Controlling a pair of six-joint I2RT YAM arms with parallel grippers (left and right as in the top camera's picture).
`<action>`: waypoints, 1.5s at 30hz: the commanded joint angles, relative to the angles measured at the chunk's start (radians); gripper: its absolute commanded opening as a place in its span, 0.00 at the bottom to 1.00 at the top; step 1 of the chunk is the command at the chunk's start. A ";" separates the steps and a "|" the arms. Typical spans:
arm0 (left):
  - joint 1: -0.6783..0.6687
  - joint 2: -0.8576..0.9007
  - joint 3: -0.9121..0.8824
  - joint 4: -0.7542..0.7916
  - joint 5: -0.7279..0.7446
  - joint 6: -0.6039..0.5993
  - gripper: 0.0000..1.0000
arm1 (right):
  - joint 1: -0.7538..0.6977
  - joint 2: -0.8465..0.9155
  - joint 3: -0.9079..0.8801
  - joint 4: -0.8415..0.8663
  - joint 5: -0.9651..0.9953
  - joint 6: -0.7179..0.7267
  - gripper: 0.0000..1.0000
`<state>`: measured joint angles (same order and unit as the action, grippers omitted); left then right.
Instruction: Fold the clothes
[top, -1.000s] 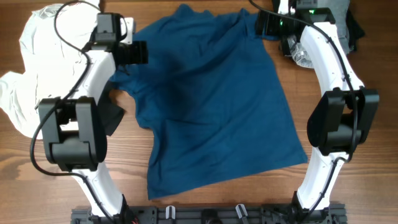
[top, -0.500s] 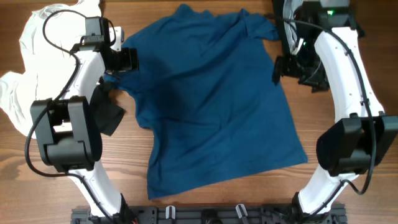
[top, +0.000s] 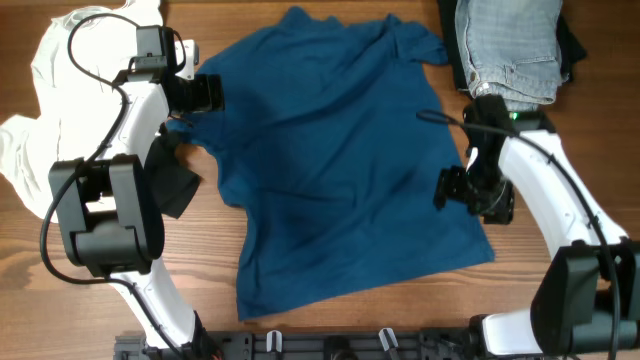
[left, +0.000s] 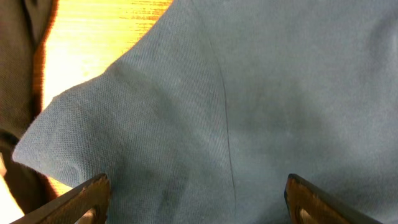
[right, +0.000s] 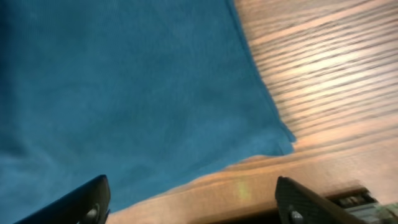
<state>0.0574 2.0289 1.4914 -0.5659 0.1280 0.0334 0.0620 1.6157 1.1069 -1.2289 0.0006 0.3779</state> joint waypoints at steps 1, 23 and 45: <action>0.001 -0.019 0.001 0.010 0.002 0.016 0.90 | 0.000 -0.016 -0.129 0.107 -0.008 0.052 0.77; 0.001 -0.019 0.001 0.008 0.002 0.016 0.91 | -0.050 0.040 -0.258 0.340 -0.055 0.179 0.78; 0.001 -0.019 0.001 -0.002 0.002 0.016 0.91 | -0.255 0.160 -0.239 0.388 -0.107 0.084 0.04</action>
<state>0.0574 2.0289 1.4914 -0.5625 0.1280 0.0334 -0.0624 1.7180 0.8814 -0.8814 -0.1852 0.5457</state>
